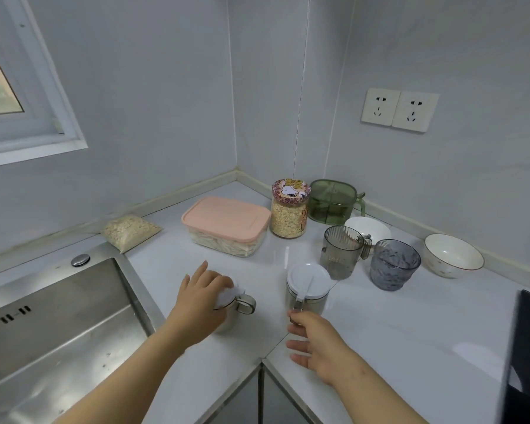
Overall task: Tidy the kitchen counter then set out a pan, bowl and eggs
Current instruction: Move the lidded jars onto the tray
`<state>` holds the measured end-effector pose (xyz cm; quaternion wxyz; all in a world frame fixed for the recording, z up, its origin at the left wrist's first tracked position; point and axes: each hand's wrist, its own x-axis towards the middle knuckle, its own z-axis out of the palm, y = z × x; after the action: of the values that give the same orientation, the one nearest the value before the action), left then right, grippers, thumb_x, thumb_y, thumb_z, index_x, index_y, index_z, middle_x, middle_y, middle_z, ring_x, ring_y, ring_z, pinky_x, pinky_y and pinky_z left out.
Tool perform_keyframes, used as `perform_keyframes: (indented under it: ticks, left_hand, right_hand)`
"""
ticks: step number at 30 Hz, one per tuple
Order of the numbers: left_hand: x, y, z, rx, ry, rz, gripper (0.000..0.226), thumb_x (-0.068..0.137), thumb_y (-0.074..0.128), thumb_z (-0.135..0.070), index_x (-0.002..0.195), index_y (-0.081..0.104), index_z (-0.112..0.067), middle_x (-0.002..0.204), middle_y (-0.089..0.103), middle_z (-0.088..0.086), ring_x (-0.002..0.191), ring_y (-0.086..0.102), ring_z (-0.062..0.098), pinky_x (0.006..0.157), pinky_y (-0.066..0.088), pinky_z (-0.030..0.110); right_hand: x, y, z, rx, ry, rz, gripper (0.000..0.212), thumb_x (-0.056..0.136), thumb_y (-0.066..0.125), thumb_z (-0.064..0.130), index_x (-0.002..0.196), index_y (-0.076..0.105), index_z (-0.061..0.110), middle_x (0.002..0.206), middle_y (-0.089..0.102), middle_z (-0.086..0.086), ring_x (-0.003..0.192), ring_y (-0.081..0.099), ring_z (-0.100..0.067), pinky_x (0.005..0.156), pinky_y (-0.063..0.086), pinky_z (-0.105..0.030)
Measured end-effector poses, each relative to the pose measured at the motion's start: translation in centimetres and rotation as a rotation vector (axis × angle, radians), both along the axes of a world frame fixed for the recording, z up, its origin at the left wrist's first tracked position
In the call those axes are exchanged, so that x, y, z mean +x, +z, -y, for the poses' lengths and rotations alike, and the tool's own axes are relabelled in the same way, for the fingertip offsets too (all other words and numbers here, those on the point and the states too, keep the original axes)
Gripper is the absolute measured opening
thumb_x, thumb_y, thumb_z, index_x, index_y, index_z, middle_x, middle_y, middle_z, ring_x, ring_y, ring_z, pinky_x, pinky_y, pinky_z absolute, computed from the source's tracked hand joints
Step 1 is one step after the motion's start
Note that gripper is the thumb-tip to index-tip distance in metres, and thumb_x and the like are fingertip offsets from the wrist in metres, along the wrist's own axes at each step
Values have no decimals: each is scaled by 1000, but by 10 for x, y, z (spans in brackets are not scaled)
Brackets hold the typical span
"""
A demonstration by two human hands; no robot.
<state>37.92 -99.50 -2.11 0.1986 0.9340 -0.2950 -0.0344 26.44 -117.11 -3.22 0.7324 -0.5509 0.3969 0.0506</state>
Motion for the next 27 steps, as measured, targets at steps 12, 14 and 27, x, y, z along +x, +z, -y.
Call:
perform_keyframes:
  ticks: [12, 14, 27]
  left_hand:
    - [-33, -21, 4, -299, 330, 267, 39, 72, 63, 11, 106, 64, -8, 127, 56, 17, 125, 45, 41, 99, 39, 51]
    - [-53, -19, 14, -541, 573, 39, 32, 84, 63, -9, 115, 56, -5, 123, 50, 15, 114, 46, 28, 95, 37, 37]
    - [-51, -26, 39, -874, 662, -790, 33, 98, 41, -32, 73, 57, -18, 105, 55, 7, 94, 50, 26, 82, 41, 36]
  right_hand:
    - [-11, -4, 4, -126, -36, -2, 19, 92, 50, 23, 77, 56, 14, 85, 55, -2, 71, 51, -18, 60, 44, -26]
    - [-14, -5, 5, -147, -41, 2, 21, 93, 49, 25, 75, 54, 14, 84, 54, -2, 70, 50, -17, 61, 43, -26]
    - [-16, 2, 3, -159, 6, 3, 22, 95, 46, 25, 78, 51, 13, 71, 55, -2, 58, 49, -15, 55, 37, -23]
